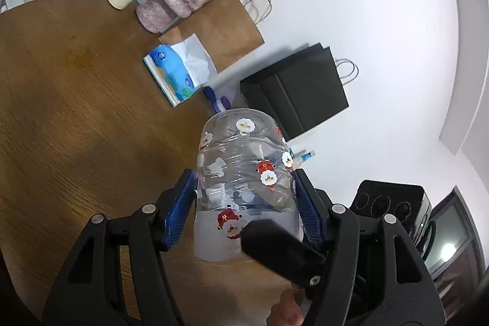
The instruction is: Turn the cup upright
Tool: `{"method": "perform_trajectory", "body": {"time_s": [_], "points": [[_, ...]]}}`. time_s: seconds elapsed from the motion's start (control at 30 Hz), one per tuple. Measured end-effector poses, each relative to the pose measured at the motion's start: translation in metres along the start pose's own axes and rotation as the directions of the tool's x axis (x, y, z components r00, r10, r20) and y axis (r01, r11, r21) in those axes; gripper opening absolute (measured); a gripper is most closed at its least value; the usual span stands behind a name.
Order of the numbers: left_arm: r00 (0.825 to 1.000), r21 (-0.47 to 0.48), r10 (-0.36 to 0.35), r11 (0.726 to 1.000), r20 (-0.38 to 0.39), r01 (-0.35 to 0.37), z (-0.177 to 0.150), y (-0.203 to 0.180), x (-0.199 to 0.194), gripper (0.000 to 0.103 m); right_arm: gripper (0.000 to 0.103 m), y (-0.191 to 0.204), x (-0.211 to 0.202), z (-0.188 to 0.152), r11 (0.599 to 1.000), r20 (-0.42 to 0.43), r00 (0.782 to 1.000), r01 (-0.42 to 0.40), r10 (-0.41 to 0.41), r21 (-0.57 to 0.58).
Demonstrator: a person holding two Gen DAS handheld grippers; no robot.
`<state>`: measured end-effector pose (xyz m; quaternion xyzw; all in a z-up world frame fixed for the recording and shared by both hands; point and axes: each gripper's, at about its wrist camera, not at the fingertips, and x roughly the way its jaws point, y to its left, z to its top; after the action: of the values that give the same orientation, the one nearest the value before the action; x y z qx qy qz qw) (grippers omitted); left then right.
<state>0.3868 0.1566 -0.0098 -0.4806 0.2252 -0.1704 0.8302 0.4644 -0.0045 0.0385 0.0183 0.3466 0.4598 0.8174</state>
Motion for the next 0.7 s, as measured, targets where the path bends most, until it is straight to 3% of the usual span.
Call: {"method": "perform_trajectory", "body": {"time_s": [0.07,0.1,0.3,0.4,0.53,0.63,0.7], "points": [[1.0,-0.011,0.0,1.0,0.006,0.0,0.0,0.001,0.001,0.06,0.086,-0.001,-0.001,0.0,1.0,0.01,1.0,0.006,-0.006,0.005],[1.0,-0.014,0.01,1.0,0.006,-0.01,0.0,0.001,0.001,0.06,0.08,0.0,-0.001,0.0,1.0,0.016,1.0,0.0,0.0,-0.001],[1.0,0.04,0.018,0.999,-0.005,-0.018,0.001,-0.002,-0.012,0.063,0.074,0.011,-0.002,0.003,0.997,-0.015,1.0,-0.008,0.007,-0.078],[0.994,0.09,0.103,0.99,0.031,-0.106,0.009,-0.003,-0.025,0.073,0.073,0.022,-0.005,-0.001,0.983,-0.022,0.999,0.024,-0.028,-0.184],[0.985,0.123,0.174,0.977,0.004,-0.173,0.02,0.008,-0.03,0.075,0.072,0.04,0.004,-0.008,0.956,-0.1,0.995,-0.007,-0.023,-0.295],[0.983,0.121,0.172,0.979,-0.06,-0.163,0.023,0.022,-0.035,0.067,0.072,0.06,0.016,-0.014,0.924,-0.16,0.986,-0.019,-0.046,-0.381],[0.983,0.136,0.163,0.979,-0.088,-0.15,0.023,0.029,-0.042,0.049,0.071,0.071,0.024,-0.019,0.904,-0.182,0.98,-0.005,-0.081,-0.427]]}}
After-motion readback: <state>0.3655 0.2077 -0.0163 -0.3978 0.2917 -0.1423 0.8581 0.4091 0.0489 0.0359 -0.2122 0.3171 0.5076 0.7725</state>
